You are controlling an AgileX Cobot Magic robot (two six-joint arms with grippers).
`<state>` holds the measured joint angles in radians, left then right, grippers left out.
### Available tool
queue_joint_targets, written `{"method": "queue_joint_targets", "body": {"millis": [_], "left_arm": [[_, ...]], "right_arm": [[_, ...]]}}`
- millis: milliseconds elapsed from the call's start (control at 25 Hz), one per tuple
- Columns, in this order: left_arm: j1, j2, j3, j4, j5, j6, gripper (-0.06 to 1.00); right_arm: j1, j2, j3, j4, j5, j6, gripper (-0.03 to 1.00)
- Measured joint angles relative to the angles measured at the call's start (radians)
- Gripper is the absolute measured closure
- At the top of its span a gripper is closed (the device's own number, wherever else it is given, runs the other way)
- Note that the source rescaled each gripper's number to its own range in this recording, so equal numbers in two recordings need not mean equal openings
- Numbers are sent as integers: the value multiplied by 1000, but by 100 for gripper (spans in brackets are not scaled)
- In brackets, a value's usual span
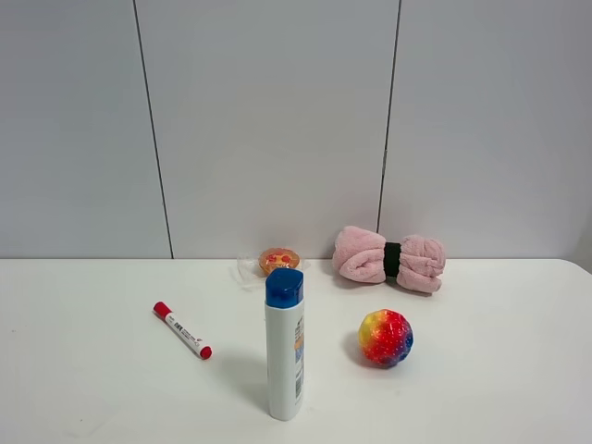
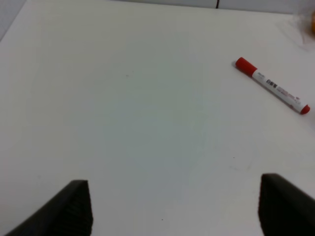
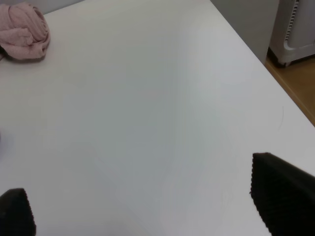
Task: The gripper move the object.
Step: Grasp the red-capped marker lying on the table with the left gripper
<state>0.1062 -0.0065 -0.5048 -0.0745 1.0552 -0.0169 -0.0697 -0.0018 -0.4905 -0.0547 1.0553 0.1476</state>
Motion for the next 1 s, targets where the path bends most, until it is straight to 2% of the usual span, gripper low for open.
{"method": "queue_joint_targets", "body": {"millis": [40, 800, 880, 1000], "left_arm": [[0, 0, 0, 0, 0, 0, 12], [0, 0, 0, -4, 0, 1, 12], [0, 0, -13, -33, -16, 1, 12], [0, 24, -86, -129, -115, 17, 12]], "right_arm": [[0, 0, 0, 0, 0, 0, -3], [0, 0, 0, 0, 0, 0, -3], [0, 0, 0, 0, 0, 0, -3], [0, 0, 0, 0, 0, 0, -3]]}}
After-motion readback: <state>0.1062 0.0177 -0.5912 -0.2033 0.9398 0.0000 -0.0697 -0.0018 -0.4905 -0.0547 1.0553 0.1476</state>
